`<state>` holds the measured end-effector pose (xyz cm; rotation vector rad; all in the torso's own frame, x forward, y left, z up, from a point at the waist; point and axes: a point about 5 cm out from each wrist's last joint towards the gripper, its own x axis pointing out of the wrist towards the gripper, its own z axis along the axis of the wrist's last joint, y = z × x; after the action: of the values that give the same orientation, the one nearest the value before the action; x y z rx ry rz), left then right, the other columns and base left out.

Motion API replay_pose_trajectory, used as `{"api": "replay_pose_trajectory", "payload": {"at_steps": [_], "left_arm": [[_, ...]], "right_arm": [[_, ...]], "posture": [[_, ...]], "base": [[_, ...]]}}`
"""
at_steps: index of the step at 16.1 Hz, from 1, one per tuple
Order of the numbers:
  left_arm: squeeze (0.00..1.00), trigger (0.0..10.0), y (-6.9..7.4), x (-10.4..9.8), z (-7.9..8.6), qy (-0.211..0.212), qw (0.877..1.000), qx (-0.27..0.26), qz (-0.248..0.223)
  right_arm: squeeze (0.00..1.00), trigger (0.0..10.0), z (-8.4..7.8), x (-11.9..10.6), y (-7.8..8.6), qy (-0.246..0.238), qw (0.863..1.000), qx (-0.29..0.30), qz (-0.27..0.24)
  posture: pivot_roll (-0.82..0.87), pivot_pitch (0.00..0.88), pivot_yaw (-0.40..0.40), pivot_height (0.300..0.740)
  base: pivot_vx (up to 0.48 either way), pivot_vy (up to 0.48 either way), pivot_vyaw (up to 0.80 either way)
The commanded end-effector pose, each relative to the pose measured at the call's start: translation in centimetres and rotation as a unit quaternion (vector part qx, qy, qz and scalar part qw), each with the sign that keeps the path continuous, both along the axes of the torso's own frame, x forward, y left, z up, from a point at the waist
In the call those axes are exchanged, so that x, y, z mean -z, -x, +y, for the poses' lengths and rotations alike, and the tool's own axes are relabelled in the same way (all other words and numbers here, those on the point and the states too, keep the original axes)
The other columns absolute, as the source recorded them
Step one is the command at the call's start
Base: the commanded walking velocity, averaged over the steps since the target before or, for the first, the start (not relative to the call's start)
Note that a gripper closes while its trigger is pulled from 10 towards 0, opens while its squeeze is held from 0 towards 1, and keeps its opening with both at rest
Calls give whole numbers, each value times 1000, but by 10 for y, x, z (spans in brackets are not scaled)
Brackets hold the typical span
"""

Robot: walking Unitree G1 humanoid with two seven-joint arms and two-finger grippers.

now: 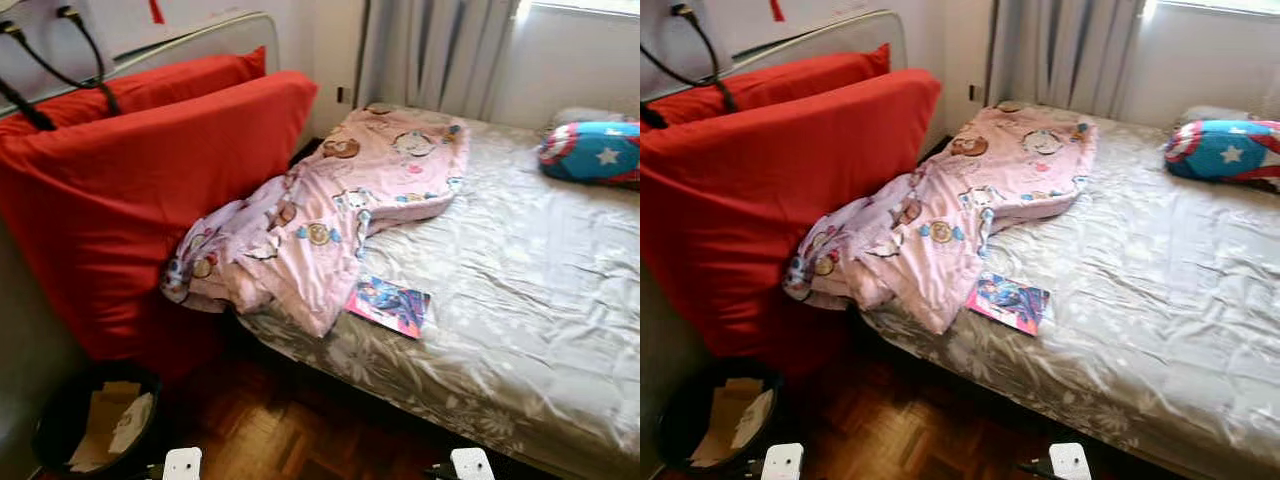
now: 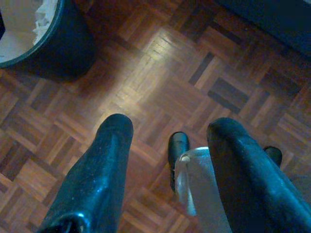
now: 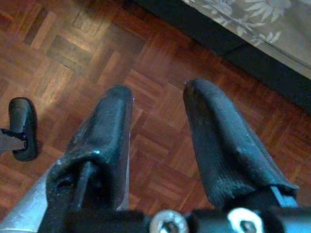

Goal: Clean up the room

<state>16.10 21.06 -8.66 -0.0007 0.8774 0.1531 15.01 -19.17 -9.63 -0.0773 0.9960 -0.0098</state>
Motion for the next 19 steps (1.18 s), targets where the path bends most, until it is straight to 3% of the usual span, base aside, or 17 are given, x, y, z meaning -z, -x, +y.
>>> {"api": "replay_pose_trajectory", "payload": {"at_steps": [1,6,19], "left_arm": [[0,10000,-7,2,-14,19,998,44,47],[0,10000,-7,2,-14,22,998,42,46],[0,10000,-8,2,-15,30,998,39,41]], "right_arm": [[0,10000,-38,-41,-70,-69,987,105,-96],[0,10000,-38,-43,-72,-63,990,75,-100],[0,10000,-37,-42,-71,-78,986,98,-105]], "posture": [[9,0,30,740],[9,0,29,740],[9,0,29,740]], "base": [[289,0,0],[331,0,411],[331,0,0]]}}
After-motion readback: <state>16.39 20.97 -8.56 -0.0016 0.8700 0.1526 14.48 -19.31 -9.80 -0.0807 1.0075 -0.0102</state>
